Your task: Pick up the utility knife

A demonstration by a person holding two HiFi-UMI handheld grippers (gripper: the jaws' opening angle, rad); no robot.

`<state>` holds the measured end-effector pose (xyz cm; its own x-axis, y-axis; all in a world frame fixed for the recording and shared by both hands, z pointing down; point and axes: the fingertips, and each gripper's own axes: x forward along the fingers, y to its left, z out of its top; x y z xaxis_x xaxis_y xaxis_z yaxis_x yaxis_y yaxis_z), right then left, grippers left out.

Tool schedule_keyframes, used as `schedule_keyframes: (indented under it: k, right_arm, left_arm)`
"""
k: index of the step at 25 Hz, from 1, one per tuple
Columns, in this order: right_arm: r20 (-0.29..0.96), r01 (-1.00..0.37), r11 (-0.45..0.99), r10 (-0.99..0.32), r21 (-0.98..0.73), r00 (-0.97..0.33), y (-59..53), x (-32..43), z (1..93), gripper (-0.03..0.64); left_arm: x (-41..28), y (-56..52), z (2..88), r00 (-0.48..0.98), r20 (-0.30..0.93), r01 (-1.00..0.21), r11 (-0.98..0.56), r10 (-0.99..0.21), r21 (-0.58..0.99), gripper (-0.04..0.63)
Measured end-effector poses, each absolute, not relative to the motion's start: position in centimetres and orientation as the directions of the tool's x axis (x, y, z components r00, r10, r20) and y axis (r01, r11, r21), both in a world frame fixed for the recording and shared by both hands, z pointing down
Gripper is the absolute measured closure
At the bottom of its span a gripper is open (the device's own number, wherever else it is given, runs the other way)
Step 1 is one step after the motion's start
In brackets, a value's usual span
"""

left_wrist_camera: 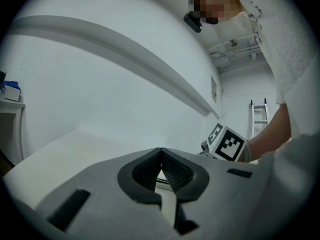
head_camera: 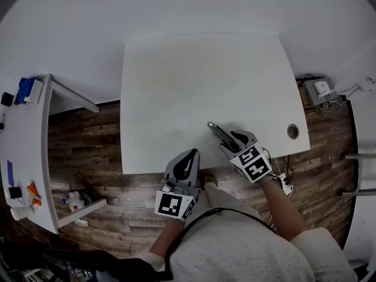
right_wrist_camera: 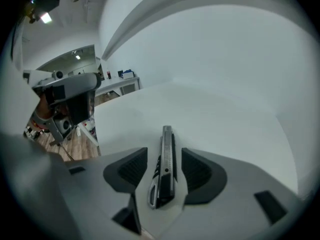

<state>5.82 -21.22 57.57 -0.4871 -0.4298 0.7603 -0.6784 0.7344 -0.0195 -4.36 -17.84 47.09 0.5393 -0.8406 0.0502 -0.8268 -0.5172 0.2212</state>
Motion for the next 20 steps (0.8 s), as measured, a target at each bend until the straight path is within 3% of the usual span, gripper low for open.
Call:
schedule_keyframes:
  k: [7, 20]
  right_arm:
    - [0.825, -0.651, 0.757, -0.334, -0.052, -0.455, -21.9, 6.2, 59.8, 0.421]
    - [0.869, -0.606, 0.794, -0.276, -0.034, -0.41, -22.0, 5.5, 60.8, 0.422]
  left_arm:
    - [-3.6, -19.0, 47.9, 0.529, 0.045, -0.834, -0.509, -0.847, 0.216, 0.588]
    - [-2.0, -20.4, 49.5, 0.537, 0.044, -0.825, -0.514, -0.842, 0.236, 0.588]
